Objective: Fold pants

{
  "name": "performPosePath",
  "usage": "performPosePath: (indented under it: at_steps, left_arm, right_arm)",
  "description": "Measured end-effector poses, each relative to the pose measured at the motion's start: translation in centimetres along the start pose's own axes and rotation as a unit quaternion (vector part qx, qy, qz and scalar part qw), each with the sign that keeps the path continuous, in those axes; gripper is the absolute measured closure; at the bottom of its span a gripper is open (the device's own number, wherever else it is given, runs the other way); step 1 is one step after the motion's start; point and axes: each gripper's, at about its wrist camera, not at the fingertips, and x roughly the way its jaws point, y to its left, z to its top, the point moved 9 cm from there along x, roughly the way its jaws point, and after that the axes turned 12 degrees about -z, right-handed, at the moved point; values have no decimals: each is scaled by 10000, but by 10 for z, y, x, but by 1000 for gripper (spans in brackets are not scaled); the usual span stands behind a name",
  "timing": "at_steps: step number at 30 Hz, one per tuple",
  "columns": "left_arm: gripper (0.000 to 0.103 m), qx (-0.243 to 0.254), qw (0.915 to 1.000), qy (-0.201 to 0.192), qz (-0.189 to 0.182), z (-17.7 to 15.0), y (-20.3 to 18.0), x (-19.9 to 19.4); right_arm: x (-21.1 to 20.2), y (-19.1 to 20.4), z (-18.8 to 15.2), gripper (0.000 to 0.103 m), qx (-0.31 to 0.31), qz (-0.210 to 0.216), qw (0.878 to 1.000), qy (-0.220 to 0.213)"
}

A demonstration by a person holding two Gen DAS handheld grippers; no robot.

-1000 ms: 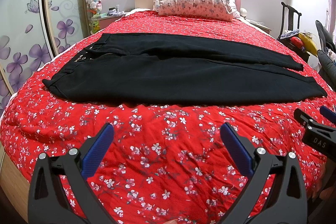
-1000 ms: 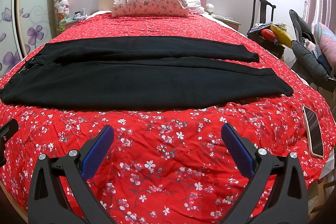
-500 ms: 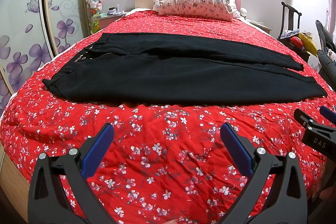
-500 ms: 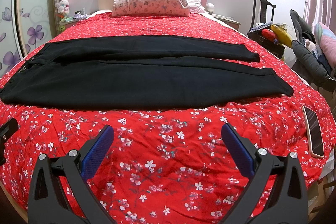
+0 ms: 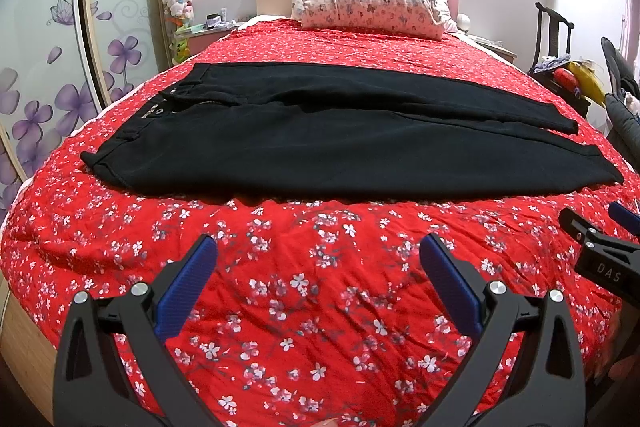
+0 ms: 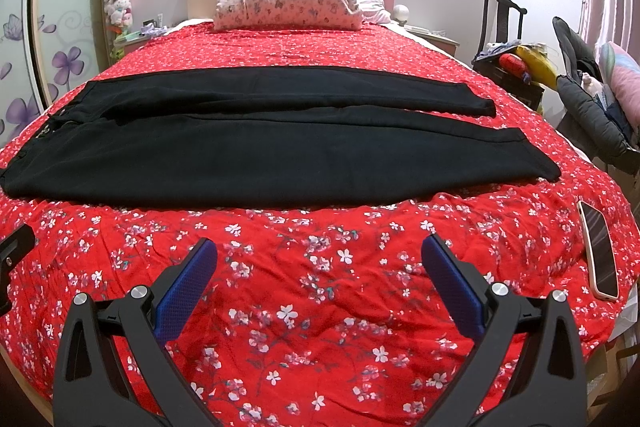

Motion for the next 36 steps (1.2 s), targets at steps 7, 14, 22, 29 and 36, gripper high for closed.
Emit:
performPosePath:
  at_steps: [7, 14, 22, 29, 36]
  left_arm:
    - [2, 2, 10000, 2, 3, 0, 0, 0]
    - [2, -3, 10000, 12, -3, -1, 0, 2]
    - [2, -4, 10000, 13, -4, -2, 0, 2]
    - [2, 16, 10000, 29, -15, -6, -2, 7]
    - [2, -109, 9998, 69, -160, 4, 0, 17]
  right_arm:
    - [1, 0, 0, 1, 4, 3, 10000, 7]
    - [1, 0, 0, 1, 7, 5, 10000, 8]
    - [1, 0, 0, 1, 8, 9, 10000, 13]
    - [2, 5, 1, 1, 84, 60, 9999, 13]
    - [8, -24, 11, 1, 524, 368, 9978, 171]
